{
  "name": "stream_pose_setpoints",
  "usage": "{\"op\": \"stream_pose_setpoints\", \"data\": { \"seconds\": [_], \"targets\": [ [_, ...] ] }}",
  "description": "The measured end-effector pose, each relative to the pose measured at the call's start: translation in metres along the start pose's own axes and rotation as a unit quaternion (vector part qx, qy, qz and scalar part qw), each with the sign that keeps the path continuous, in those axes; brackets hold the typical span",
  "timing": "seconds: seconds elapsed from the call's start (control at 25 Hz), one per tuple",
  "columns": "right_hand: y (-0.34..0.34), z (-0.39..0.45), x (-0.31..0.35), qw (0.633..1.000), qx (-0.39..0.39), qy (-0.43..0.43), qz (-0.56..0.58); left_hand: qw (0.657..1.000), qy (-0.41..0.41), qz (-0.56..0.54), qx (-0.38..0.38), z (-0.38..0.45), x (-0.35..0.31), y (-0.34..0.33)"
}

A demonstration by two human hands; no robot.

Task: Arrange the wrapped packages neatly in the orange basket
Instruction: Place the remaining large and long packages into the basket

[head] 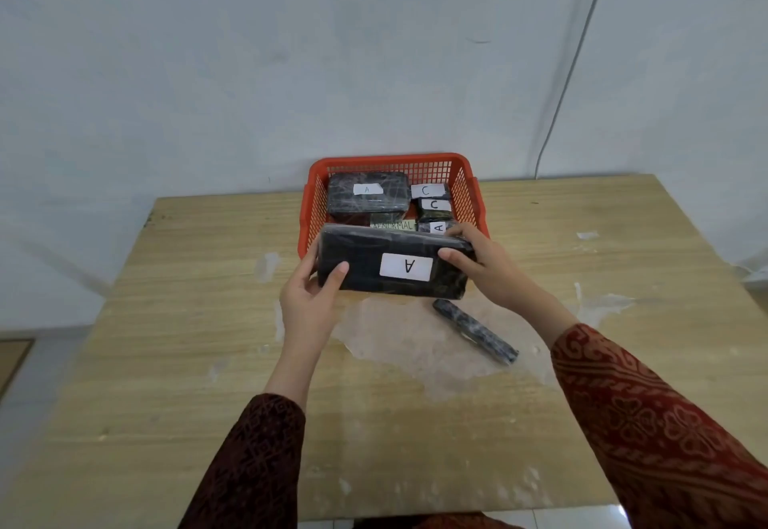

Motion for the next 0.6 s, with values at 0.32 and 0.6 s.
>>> {"op": "stream_pose_setpoints", "data": {
  "seconds": [0.32,0.6],
  "targets": [
    [-0.005,-0.016,-0.011,0.993,0.072,-0.076,0.049,0.992,0.041,-0.114,0.039,-0.003,0.012,-0.011],
    [-0.059,-0.011,0.045,0.972,0.2,-0.031,0.122,0.977,-0.026,0.065,0.202,0.013,-0.049,-0.029]
  ]
}}
Point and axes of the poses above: each hand's wrist, its own z-axis towards the middle knuckle, its own y-axis out of the back of the hand, x = y × z, the point moved 10 cm from there along z, towards the middle knuckle, and after that the axes turned 6 degrees about z, right-handed, at the moved point
